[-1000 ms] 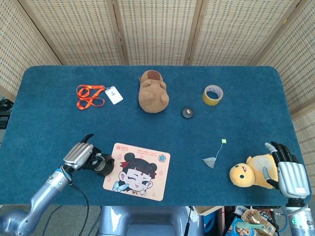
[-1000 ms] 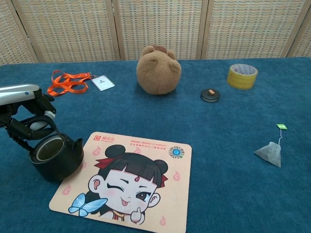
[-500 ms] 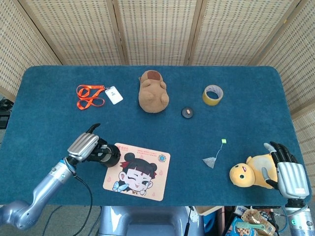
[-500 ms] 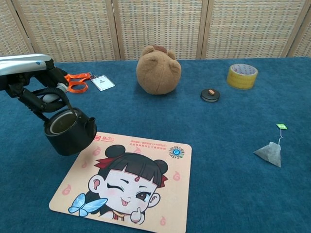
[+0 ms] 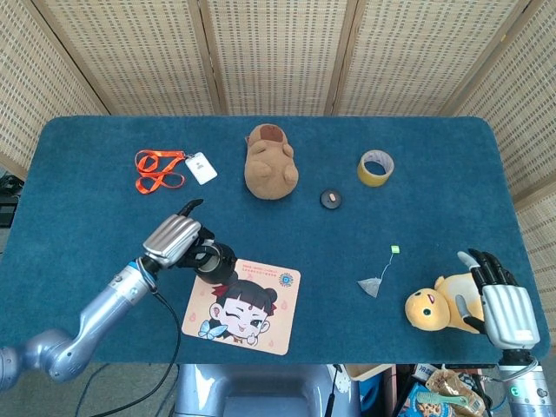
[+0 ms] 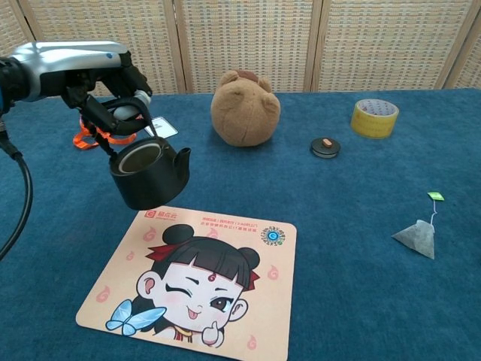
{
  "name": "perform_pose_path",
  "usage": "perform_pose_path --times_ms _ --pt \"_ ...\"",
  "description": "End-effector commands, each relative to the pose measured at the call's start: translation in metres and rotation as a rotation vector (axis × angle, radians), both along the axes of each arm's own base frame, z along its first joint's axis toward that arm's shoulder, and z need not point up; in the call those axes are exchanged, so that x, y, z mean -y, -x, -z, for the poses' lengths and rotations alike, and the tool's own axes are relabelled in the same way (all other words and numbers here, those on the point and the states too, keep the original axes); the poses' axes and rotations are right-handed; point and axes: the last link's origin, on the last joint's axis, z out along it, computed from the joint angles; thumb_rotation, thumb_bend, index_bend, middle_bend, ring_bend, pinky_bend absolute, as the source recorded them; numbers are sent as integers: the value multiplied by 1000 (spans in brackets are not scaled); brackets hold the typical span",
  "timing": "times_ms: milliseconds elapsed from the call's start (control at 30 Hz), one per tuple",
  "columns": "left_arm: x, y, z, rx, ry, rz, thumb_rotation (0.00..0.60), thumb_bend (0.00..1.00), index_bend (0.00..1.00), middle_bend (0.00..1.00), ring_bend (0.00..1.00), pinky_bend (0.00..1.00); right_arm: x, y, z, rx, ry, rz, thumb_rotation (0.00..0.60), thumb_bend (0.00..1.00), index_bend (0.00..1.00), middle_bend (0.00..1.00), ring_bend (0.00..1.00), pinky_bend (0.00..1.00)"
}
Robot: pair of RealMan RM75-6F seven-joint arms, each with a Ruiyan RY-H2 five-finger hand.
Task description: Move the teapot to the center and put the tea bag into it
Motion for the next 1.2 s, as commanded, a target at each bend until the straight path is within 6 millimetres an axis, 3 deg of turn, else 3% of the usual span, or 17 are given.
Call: perform_pose_path --times_ms 33,500,833,1200 --pt "-8 -16 7 -11 8 19 600 459 824 813 703 0 -1 -5 0 -5 -5 -19 600 570 178 208 144 313" --pt "-29 -77 49 -62 20 76 600 459 824 811 703 0 -1 -16 1 -22 -31 -58 600 570 178 208 144 313" --pt "-27 -113 79 -93 41 124 600 459 825 811 697 0 -1 -17 1 -24 -32 -60 600 569 178 208 144 313" --pt "-27 -133 105 -121 43 122 600 459 825 796 677 0 -1 -15 0 -23 -31 -56 600 570 178 208 144 313"
